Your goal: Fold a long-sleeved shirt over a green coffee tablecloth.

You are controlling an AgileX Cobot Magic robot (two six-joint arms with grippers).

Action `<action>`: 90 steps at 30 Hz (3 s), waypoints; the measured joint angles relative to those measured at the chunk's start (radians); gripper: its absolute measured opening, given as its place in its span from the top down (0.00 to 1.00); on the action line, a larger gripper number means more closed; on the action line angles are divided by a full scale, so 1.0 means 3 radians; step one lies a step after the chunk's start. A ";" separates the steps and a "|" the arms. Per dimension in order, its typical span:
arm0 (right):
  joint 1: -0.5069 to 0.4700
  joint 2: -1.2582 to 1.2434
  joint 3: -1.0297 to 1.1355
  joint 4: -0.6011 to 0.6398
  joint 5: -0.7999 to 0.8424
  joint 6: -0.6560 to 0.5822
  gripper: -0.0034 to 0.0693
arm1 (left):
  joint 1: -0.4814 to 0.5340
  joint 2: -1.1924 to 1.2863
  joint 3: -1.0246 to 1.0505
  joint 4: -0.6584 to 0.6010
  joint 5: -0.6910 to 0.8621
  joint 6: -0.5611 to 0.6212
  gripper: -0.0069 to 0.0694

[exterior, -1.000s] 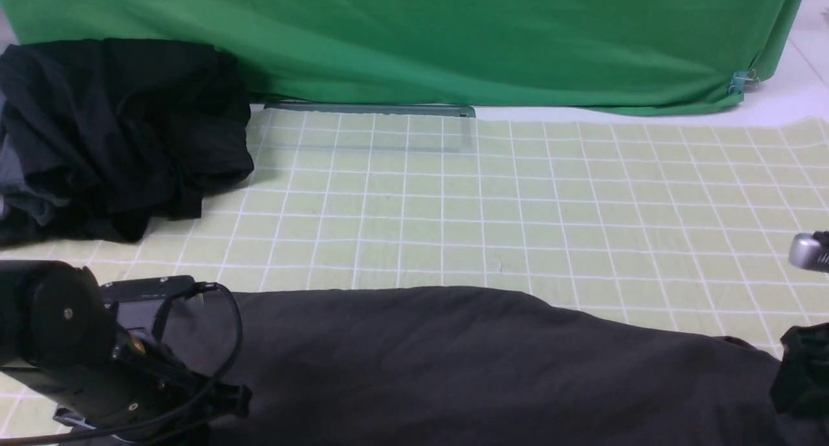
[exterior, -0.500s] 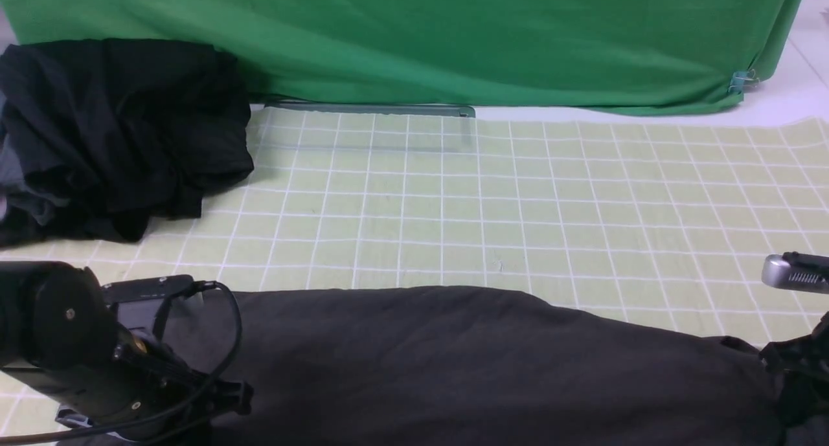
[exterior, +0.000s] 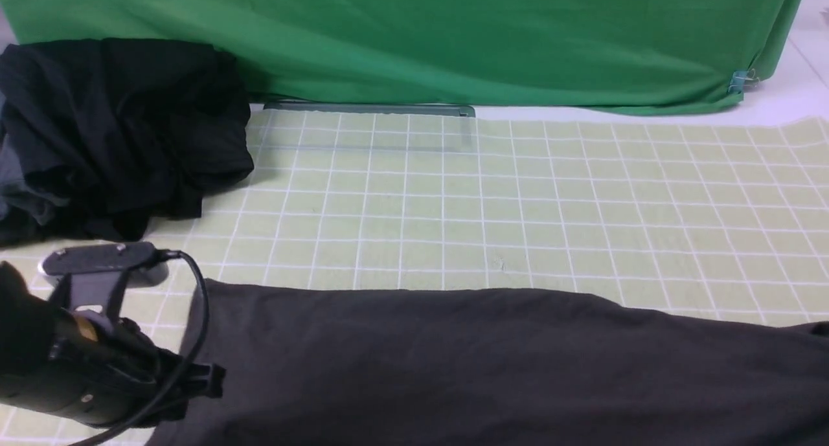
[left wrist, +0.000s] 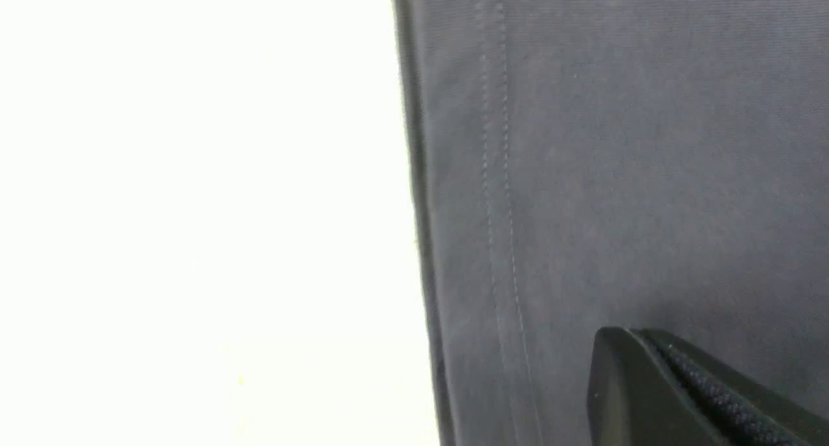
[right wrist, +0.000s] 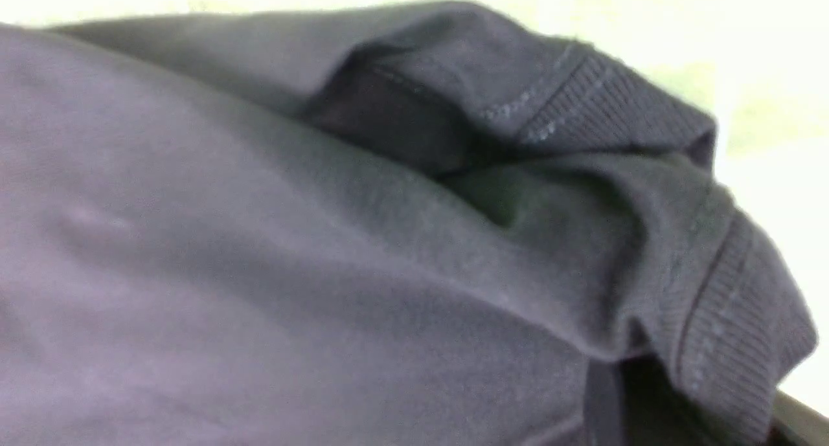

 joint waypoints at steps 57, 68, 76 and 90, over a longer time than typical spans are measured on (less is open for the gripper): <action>0.4195 0.1545 -0.2980 0.0022 0.0389 0.0318 0.74 | 0.1119 -0.0030 -0.0899 -0.0767 0.1145 0.0917 0.92; 0.3253 0.0337 -0.1514 -0.0644 0.0192 0.0693 0.96 | 0.0035 0.0522 -0.0732 -0.0504 0.0440 0.0365 0.68; 0.3057 -0.0006 -0.0859 -0.0582 -0.0193 0.0772 0.96 | 0.0025 0.1110 -0.0709 -0.0422 0.0095 0.0272 0.41; 0.3057 -0.0010 -0.0717 -0.0563 -0.0353 0.0775 0.96 | 0.0025 0.1274 -0.0709 -0.0508 -0.0146 0.0572 0.61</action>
